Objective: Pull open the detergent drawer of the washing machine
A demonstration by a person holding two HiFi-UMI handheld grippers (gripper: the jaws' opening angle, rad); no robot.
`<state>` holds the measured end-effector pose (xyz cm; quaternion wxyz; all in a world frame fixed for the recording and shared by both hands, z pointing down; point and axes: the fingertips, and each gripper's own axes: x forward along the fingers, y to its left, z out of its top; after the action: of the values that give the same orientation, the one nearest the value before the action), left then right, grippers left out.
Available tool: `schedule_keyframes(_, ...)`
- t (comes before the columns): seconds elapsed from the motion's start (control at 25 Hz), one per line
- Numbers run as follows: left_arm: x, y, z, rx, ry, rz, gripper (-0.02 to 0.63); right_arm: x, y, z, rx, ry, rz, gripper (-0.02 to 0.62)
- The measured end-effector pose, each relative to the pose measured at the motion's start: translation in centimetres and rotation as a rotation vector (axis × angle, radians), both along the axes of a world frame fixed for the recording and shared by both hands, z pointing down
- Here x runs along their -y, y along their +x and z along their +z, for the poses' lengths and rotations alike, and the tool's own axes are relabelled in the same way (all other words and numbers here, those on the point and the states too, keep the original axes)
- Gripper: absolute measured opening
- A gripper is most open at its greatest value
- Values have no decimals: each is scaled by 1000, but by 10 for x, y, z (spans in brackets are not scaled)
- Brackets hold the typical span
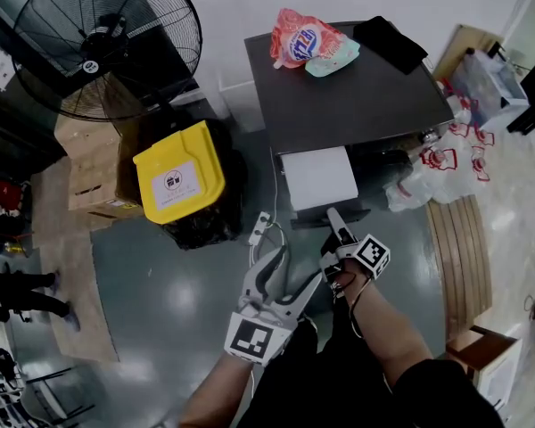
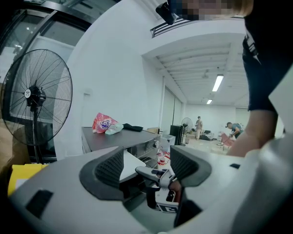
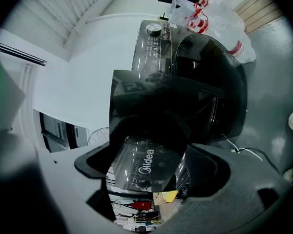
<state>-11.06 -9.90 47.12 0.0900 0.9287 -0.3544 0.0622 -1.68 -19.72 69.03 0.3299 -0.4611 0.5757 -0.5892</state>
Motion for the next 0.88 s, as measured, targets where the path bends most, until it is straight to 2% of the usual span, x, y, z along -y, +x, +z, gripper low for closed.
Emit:
schedule_keyframes(0.2,-1,-3,-1,-6,4,3,273,-7,2,5,-22,-37,11,472)
schedule_keyframes(0.36,-2,-8,-3,-11,4,5,273,-21,-4,2,-118,14,-87,453)
schedule_keyframes(0.44,-3,-11,-5,-16,9,7,273,-34,-6,-1,-189,7,-139,449)
schedule_keyframes(0.56,-8,-15,-8,-21,21,17,273,-50,-5,-12,-351,41,-229,429)
schedule_keyframes(0.64,-11,-18,-9,-28,20,21,273,-60,-5,-29,-503,94,-300,367)
schedule_keyframes(0.76,-15,-22,-12,-45,13,25,273,-74,-6,-74,-771,225,-386,292)
schedule_keyframes(0.88,-18,-23,-14,-44,14,30,273,-85,-13,-134,-1009,395,-428,211)
